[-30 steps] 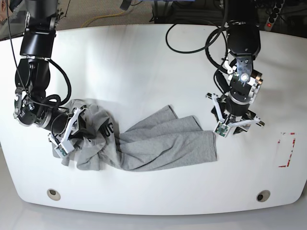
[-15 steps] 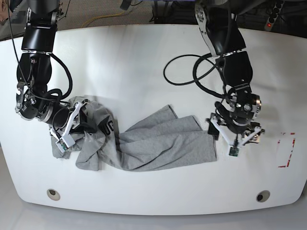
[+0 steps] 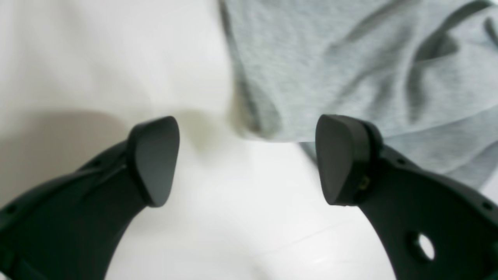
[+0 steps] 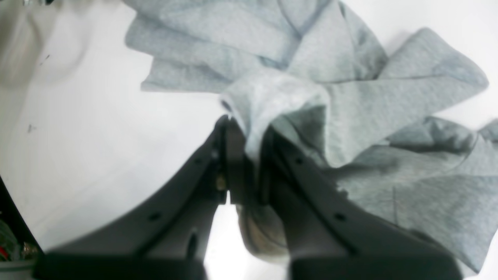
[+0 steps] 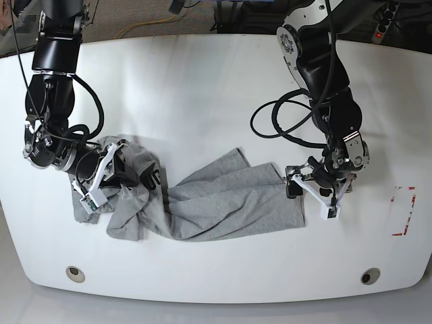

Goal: Fold the T-shirt properly
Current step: 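Move the left gripper to the shirt's other end and grasp it, then lift the shirt with both grippers and shake it out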

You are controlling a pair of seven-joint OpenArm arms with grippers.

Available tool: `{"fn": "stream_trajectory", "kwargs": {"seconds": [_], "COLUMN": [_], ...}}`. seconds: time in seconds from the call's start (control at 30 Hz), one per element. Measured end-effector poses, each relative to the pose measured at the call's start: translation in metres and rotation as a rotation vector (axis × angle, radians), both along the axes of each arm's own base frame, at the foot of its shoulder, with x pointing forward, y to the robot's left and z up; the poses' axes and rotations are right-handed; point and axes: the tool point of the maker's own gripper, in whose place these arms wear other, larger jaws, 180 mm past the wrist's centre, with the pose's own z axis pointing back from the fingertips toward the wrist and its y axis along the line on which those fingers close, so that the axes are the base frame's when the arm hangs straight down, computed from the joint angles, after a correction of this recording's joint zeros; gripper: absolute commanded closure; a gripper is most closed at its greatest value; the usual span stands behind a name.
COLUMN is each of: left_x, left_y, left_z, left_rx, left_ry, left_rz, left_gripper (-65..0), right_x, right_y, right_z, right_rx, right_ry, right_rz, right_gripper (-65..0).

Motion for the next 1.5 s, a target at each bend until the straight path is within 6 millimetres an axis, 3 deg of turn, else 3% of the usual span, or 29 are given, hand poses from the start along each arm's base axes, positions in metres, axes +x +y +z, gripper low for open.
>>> {"fn": "stream_trajectory", "kwargs": {"seconds": [0.27,0.5,0.57,0.7,0.77,0.97,1.07,1.23,1.37,1.5], "left_x": [0.013,0.021,0.025,0.022,0.02,0.026,0.01,-0.018,-0.018,-0.026], "left_y": [-0.016,-0.023,-0.024,-0.026,-0.024,-0.013,-0.005,0.039,0.079,0.097], "left_z": [-0.028,-0.032,-0.032,-0.037,-0.04,-0.047,-0.05,-0.027,0.037,0.085], "left_rx": [-0.12,-0.204,-0.225,-0.23,-0.222,-0.093,-0.062,0.073,0.209,0.316], "left_ry": [0.022,0.008,0.006,0.032,0.04,0.038,0.051,0.056,-0.087,-0.202], "left_rz": [0.064,0.067,0.067,0.071,0.072,0.119,0.115,0.129,0.14,0.131], "left_gripper": [-51.0,-50.6,-44.6,-17.9,-1.4,0.0,0.0,0.0,0.0,0.0], "right_x": [0.0,0.0,0.001,0.001,0.001,0.001,0.001,-0.005,-0.003,0.004], "right_y": [0.002,0.0,-0.003,-0.002,-0.002,-0.003,-0.004,-0.031,-0.05,-0.053], "right_z": [-0.001,0.0,0.001,0.001,0.001,0.001,0.001,0.013,0.026,0.038], "right_rx": [0.004,0.011,0.011,0.012,0.011,0.011,0.014,0.017,-0.034,-0.043], "right_ry": [0.002,-0.001,-0.004,-0.005,-0.004,-0.003,-0.003,-0.044,-0.074,-0.105], "right_rz": [0.001,-0.008,-0.017,-0.017,-0.017,-0.018,-0.021,-0.104,-0.121,-0.121], "right_gripper": [0.0,0.0,0.0,0.0,0.0,0.0,0.0,0.0,0.0,0.0]}}
